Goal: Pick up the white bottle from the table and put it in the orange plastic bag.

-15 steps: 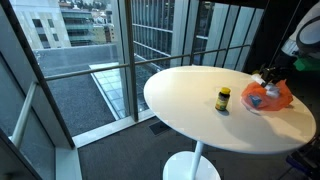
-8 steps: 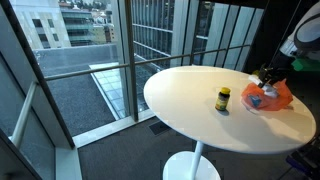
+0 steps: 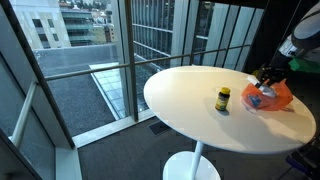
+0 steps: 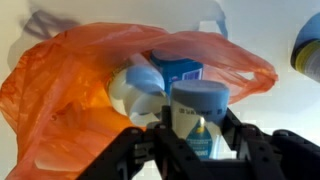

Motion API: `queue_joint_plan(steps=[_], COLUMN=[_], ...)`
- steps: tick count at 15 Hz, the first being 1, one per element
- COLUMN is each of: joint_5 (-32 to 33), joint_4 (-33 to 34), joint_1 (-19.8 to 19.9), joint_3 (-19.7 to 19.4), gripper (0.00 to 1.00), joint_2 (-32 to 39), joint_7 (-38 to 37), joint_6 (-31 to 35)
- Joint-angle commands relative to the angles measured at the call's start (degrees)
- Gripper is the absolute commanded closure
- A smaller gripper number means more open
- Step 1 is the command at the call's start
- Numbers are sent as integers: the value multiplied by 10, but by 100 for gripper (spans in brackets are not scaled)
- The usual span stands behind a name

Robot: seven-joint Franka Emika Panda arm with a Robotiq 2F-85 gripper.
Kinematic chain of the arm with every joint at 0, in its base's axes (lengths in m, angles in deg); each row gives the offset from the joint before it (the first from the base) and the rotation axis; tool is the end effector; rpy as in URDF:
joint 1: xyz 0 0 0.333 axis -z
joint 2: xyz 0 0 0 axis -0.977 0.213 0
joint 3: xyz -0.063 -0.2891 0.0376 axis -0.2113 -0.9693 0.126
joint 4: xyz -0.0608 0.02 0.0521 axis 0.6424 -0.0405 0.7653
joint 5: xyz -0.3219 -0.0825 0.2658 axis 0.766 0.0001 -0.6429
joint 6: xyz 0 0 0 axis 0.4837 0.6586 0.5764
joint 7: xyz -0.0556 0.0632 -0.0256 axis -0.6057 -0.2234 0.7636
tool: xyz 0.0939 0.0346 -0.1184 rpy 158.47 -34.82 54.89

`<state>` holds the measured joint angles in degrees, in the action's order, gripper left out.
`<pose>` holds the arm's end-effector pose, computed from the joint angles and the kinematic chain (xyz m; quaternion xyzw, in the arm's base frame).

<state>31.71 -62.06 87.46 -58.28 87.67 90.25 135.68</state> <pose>0.5130 -0.1652 0.2030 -0.9690 0.2257 -0.0947 0.0340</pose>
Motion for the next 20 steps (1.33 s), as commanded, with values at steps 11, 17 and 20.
queue_joint_plan(steps=[11,17,20], joint_5=[-10,-2,2], joint_4=[-9,-6,-4], joint_1=[3,15,24], joint_3=[-7,-26,-38], gripper=[74,74,74], joint_2=[-40,-39,-37], joint_7=[12,4,1], joint_6=[8,19,24])
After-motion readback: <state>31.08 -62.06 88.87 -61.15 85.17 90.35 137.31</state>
